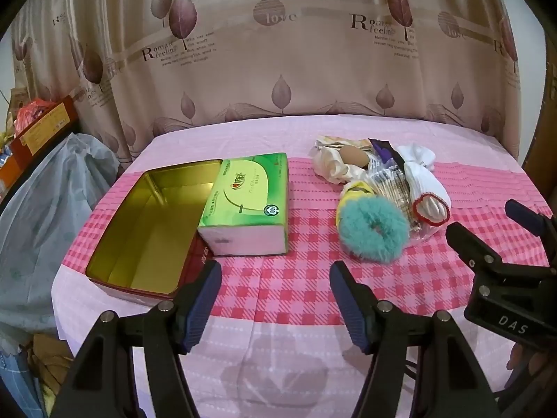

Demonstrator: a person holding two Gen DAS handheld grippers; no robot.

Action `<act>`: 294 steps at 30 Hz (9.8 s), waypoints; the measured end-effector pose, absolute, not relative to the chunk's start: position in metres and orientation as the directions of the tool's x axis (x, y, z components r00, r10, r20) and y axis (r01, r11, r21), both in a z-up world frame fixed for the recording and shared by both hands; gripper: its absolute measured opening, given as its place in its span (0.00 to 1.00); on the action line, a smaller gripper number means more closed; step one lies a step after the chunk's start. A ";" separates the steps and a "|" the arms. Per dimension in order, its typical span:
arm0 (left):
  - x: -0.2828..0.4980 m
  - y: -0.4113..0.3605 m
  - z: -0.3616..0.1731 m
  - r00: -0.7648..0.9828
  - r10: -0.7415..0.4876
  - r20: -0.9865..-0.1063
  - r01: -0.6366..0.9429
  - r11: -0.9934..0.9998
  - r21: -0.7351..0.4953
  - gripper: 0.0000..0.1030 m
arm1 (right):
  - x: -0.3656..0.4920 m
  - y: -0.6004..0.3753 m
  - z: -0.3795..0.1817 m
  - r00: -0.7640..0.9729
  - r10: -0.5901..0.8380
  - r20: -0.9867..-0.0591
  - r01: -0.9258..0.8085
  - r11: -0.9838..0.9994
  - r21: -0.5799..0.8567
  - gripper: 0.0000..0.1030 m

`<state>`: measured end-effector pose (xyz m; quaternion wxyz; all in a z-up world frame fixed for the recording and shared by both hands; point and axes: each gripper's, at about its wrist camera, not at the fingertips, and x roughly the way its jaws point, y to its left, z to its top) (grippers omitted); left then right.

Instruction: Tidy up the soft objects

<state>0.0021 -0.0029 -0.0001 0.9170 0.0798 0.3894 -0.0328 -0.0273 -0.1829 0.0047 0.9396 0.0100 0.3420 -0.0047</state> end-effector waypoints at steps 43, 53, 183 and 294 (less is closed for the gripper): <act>0.001 0.004 -0.007 0.682 0.007 -0.731 0.115 0.986 0.116 0.64 | -0.027 -0.184 0.001 0.765 -0.002 -0.644 0.018 1.000 0.019 1.00; 0.003 0.008 -0.010 0.674 0.009 -0.739 0.113 0.987 0.115 0.64 | -0.025 -0.186 -0.003 0.762 -0.002 -0.648 0.018 1.000 0.018 0.99; 0.092 0.028 0.007 0.633 -0.184 -0.752 0.291 0.957 0.012 0.15 | 0.016 -0.235 -0.016 0.739 0.026 -0.673 0.082 0.988 0.128 0.31; 0.082 0.288 -0.015 0.555 0.272 -0.786 -0.447 0.895 -0.006 0.47 | 0.081 0.103 -0.034 0.523 0.398 -0.753 -0.546 0.835 0.061 0.51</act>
